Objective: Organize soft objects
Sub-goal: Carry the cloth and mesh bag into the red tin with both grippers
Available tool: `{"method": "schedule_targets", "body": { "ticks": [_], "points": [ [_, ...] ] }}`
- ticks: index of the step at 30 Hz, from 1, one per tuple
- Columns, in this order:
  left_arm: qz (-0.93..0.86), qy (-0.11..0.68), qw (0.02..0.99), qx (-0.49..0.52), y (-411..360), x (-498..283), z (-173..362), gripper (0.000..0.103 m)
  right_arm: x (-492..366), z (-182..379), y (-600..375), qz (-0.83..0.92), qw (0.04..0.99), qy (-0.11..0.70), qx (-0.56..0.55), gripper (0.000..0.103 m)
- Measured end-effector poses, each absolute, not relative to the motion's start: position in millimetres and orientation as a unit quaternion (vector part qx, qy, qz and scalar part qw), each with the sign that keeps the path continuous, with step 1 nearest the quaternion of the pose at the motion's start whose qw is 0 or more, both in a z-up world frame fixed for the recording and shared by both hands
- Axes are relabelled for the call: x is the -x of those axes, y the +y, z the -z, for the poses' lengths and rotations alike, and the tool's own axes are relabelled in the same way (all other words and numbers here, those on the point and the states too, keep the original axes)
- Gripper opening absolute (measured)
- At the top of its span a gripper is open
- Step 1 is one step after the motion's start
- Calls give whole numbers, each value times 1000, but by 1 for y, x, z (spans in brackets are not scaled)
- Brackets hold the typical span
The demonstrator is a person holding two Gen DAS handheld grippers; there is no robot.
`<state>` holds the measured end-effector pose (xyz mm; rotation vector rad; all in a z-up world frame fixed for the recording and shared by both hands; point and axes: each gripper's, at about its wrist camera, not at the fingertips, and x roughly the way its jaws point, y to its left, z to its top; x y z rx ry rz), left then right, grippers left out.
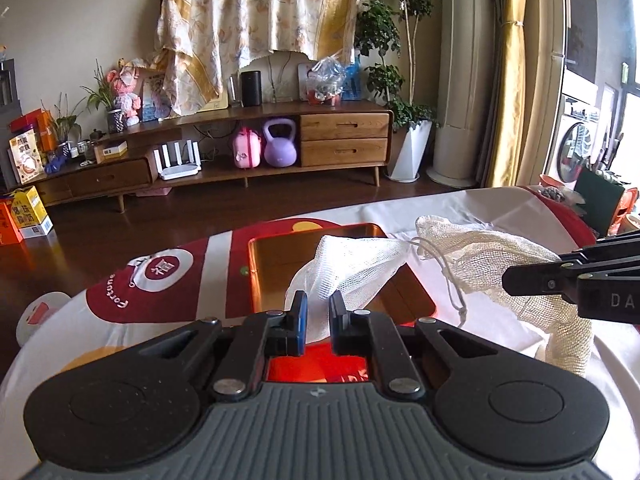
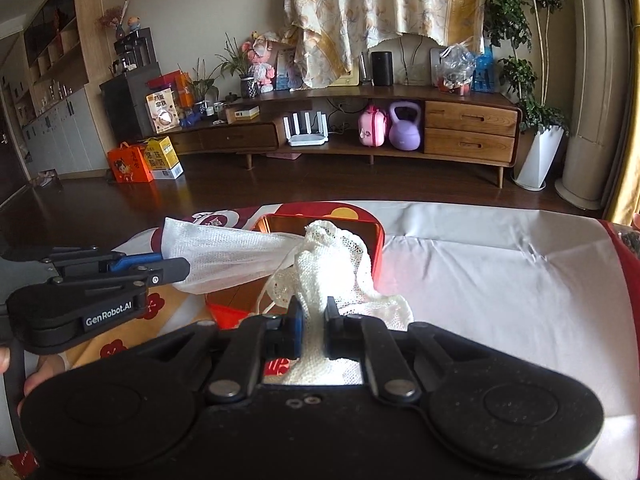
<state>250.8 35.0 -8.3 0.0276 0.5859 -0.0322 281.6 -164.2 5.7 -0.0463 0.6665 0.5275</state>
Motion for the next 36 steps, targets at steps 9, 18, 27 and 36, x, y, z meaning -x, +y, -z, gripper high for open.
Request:
{"method": "schedule_targets", "body": {
  "ticks": [9,18,27,36],
  "points": [
    [-1,298,955,-15,46,-289,14,11,-335,7,-138,-260,898,356,5,10],
    [-10,318,948,-16,55,-337,32,11,-378,26,-110,-270,892,363,6,13],
    [0,347,938,-26,58,-370,57,11,-404,57,-97,-267,882,388,6,14],
    [29,395,917,-45,47,-391,81,11,-406,79,-91,-268,871,410,43,19]
  ]
}}
